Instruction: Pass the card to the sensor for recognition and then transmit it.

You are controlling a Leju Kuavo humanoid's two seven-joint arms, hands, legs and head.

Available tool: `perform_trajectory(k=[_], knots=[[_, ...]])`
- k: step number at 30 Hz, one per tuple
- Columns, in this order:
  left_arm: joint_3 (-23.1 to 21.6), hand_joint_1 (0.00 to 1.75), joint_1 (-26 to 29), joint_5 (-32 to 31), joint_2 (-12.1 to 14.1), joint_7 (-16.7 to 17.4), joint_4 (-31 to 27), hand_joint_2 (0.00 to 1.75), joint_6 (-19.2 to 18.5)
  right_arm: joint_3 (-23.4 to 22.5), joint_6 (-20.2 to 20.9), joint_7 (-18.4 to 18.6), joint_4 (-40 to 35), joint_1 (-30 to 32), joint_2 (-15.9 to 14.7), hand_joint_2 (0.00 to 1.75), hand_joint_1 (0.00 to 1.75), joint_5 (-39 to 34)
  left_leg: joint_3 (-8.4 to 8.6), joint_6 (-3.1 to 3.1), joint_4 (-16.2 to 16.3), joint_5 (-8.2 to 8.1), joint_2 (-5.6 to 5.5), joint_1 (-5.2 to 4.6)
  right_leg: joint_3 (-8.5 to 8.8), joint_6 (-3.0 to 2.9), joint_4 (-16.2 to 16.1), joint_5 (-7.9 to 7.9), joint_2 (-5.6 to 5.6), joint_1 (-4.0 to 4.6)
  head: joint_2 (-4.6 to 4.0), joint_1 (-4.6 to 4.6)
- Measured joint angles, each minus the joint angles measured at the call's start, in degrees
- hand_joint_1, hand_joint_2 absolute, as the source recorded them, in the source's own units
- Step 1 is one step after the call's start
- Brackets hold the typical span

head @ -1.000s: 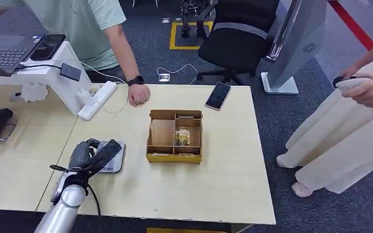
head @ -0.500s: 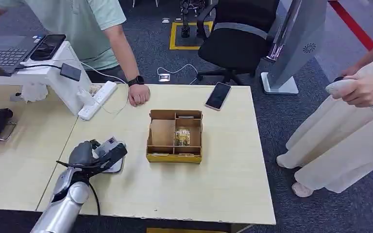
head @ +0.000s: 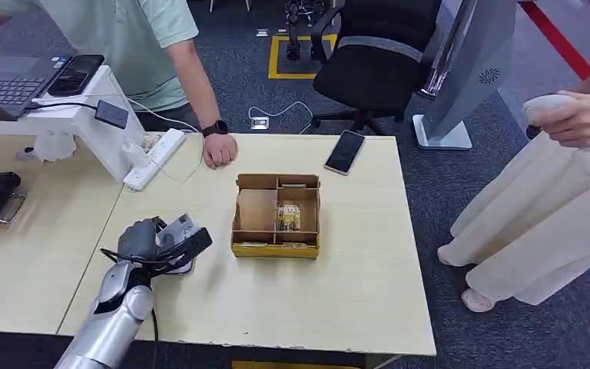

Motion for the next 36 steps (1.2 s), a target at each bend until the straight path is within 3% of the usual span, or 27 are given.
perform_trajectory(k=[6,19,22,25,33,36], knots=[[-0.02,1.75,-0.23,1.59,-0.50,-2.12,0.35,1.75,0.30,-0.57,0.00,0.00,-0.02,0.00,0.07,1.75,0.00,0.13,-0.01,0.00,0.00,0.00,-0.01,0.00,0.01,0.00,0.00,0.00,-0.01,0.00,0.00,0.00],[-0.02,1.75,-0.23,1.79,-0.79,-2.25,0.37,1.75,0.61,-0.87,0.00,0.00,-0.02,0.00,0.15,1.75,0.00,0.13,-0.01,-0.02,0.00,0.01,0.00,0.00,0.01,0.00,0.00,0.00,-0.01,0.00,0.00,0.00],[-0.02,1.75,-0.12,2.89,-0.85,-4.16,0.39,1.75,2.10,-1.00,0.00,-0.18,-0.02,0.00,0.15,1.75,0.00,0.33,-0.01,-0.02,0.00,0.01,-0.01,0.00,0.00,0.00,0.00,0.00,-0.01,0.00,0.00,0.00],[-0.02,1.75,0.42,2.47,-1.29,-6.54,-0.18,1.75,7.07,-1.20,-0.04,-0.55,-0.02,0.03,0.15,1.75,0.00,1.05,-0.03,-0.03,0.00,0.02,-0.01,0.00,-0.01,0.00,0.00,0.00,0.00,0.00,0.00,0.00],[0.00,1.75,-0.60,-5.38,-2.78,-11.67,-2.23,1.75,28.14,-1.22,-1.07,-1.35,0.13,-0.13,0.15,1.75,0.00,2.25,-0.05,-0.02,0.00,0.01,-0.01,0.00,-0.04,0.00,0.00,0.00,0.00,0.00,0.00,0.00],[0.33,1.75,-1.89,-8.13,-3.87,-12.94,-2.23,1.75,31.61,-1.22,-1.18,-1.14,0.33,-0.29,0.15,1.75,0.00,2.71,-0.05,-0.03,0.00,0.02,-0.02,0.00,-0.03,0.00,0.00,0.00,-0.01,0.00,0.00,0.00]])
